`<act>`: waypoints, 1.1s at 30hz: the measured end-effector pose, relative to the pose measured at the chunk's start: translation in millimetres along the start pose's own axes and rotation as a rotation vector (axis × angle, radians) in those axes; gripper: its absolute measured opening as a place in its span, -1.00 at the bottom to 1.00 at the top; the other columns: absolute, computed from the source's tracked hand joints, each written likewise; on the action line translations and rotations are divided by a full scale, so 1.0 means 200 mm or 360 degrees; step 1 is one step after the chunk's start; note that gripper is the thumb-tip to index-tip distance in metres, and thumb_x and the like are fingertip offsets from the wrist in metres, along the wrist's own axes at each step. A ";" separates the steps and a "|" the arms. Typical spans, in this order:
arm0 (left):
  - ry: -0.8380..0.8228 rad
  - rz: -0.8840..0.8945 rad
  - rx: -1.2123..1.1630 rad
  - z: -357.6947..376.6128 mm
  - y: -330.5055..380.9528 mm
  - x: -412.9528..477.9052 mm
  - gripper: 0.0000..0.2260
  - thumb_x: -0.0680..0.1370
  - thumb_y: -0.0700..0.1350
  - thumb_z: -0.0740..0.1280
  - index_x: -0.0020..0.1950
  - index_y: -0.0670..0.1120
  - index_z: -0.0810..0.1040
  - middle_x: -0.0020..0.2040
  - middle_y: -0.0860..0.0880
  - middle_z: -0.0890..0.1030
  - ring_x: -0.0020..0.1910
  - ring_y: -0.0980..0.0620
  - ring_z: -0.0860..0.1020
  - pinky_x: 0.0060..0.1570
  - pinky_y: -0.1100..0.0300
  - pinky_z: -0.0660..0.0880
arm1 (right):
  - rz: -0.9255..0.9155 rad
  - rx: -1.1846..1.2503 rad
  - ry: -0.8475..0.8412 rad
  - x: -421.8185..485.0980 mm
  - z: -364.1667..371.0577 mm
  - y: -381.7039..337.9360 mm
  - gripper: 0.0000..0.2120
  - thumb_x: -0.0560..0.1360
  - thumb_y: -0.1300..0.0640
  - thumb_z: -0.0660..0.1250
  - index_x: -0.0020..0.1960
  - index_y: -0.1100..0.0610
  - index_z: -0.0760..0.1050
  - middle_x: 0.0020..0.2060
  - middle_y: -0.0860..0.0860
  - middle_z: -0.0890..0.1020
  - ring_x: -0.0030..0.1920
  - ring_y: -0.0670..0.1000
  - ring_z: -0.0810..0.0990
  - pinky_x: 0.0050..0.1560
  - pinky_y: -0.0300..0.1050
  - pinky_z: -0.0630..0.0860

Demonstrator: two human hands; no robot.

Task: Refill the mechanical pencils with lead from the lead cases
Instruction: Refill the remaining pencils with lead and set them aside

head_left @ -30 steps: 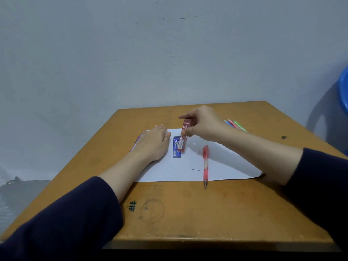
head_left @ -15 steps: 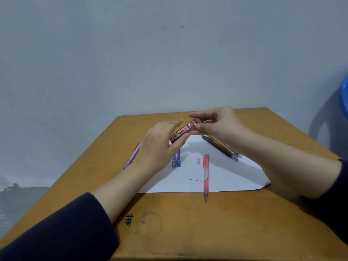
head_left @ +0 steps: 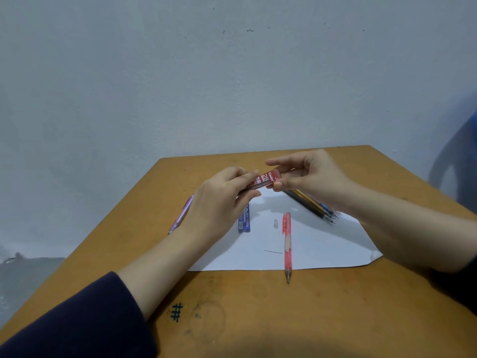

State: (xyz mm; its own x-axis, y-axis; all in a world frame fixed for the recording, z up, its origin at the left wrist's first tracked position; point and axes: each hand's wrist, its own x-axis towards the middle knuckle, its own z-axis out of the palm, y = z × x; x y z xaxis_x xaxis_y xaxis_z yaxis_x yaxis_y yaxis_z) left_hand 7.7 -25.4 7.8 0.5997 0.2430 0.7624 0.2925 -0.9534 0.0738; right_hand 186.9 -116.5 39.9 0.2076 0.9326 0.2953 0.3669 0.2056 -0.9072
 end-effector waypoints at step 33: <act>0.0240 -0.0172 -0.0377 0.03 0.02 0.00 -0.75 0.43 -0.13 0.45 0.08 -0.17 0.67 -0.11 0.02 0.64 -0.19 0.23 0.48 -0.21 0.52 0.36 | 0.0043 0.0979 -0.0083 -0.02 0.04 0.10 -0.72 0.29 0.42 0.35 -0.05 0.19 0.62 -0.24 0.05 0.63 -0.20 -0.03 0.54 -0.10 -0.28 0.51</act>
State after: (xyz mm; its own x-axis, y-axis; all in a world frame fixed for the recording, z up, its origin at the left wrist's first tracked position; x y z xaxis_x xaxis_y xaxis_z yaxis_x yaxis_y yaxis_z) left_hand 12.9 -27.8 4.8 0.4520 0.3331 0.8275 0.1560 -0.9429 0.2943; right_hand 186.4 -114.8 18.3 0.1591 0.9500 0.2686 -0.2312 0.3004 -0.9254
